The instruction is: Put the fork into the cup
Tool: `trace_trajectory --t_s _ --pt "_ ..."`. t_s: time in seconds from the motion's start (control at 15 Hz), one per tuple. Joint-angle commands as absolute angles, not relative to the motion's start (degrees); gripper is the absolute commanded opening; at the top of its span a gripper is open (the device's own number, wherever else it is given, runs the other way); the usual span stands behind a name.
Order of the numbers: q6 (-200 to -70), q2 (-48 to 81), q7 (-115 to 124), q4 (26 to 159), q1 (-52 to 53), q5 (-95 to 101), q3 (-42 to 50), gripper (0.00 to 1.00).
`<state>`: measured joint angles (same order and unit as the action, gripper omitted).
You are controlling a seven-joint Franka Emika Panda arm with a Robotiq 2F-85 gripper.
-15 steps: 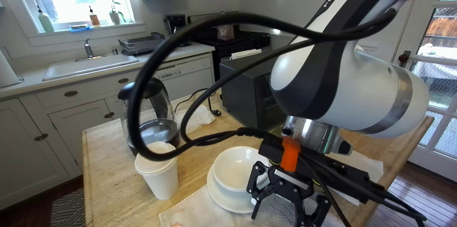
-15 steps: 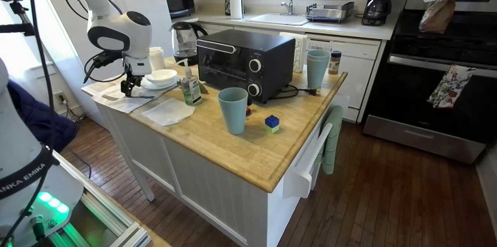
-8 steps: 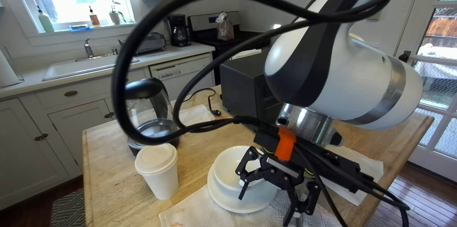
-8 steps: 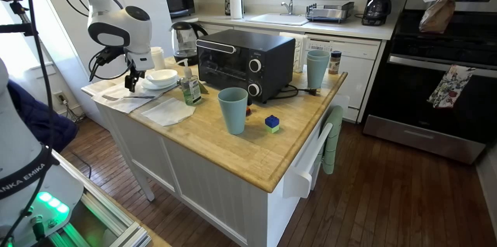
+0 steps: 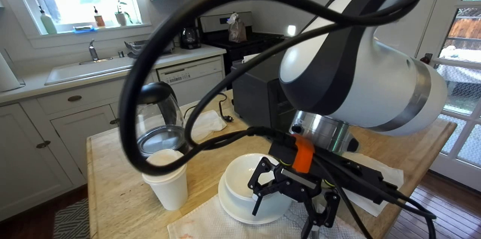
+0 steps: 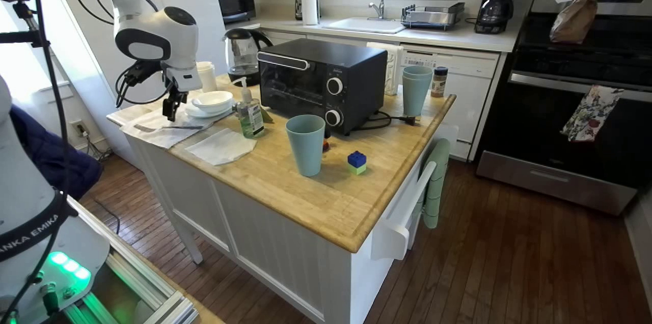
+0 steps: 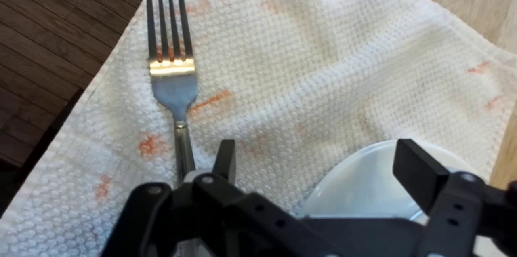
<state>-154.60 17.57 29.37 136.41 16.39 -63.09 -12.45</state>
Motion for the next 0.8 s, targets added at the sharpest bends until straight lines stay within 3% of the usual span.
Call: trace_trajectory --t_s 0.0,0.73 --pt "-152.20 15.87 33.58 137.81 17.60 -57.15 -11.33 1.00" --pt "-144.16 15.10 38.36 137.18 17.03 -42.65 -10.81 0.97"
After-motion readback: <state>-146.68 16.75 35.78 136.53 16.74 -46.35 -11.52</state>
